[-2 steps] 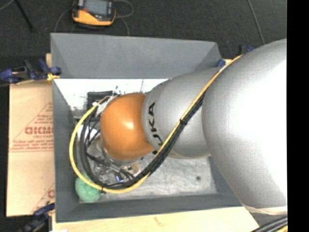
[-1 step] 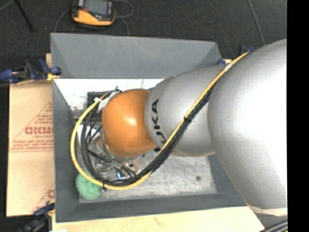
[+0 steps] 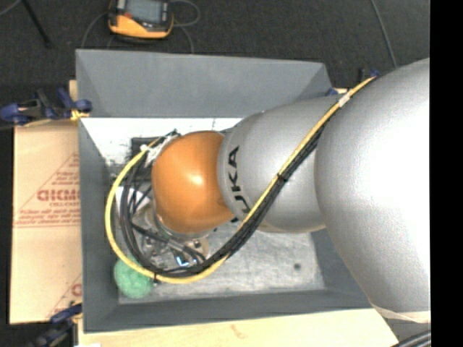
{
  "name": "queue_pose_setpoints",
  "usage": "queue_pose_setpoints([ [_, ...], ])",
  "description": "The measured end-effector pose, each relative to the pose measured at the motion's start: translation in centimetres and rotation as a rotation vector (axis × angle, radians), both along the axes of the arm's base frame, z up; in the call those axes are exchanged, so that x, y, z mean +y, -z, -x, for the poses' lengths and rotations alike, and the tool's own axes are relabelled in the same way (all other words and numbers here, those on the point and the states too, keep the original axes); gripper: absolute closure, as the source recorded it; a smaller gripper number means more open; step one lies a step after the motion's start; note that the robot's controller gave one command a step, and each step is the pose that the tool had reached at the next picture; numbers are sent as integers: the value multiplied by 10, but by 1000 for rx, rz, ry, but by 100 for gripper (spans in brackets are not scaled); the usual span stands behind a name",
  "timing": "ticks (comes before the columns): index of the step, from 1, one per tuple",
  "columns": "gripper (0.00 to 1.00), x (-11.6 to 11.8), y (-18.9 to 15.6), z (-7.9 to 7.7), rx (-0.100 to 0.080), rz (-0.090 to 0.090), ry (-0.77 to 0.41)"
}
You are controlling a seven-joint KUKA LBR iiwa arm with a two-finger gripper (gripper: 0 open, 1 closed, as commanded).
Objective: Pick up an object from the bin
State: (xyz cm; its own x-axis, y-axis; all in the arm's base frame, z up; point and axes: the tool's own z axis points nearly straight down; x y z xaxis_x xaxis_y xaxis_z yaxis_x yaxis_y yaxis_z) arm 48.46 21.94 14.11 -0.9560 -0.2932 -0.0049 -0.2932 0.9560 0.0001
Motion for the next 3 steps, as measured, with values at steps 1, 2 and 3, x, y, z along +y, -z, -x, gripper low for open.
queue_pose_setpoints([
  [1,100,1,3,0,4,0,1],
  [2,100,-1,4,-6,0,-2,9],
  [3,100,-1,2,-6,0,0,-8],
])
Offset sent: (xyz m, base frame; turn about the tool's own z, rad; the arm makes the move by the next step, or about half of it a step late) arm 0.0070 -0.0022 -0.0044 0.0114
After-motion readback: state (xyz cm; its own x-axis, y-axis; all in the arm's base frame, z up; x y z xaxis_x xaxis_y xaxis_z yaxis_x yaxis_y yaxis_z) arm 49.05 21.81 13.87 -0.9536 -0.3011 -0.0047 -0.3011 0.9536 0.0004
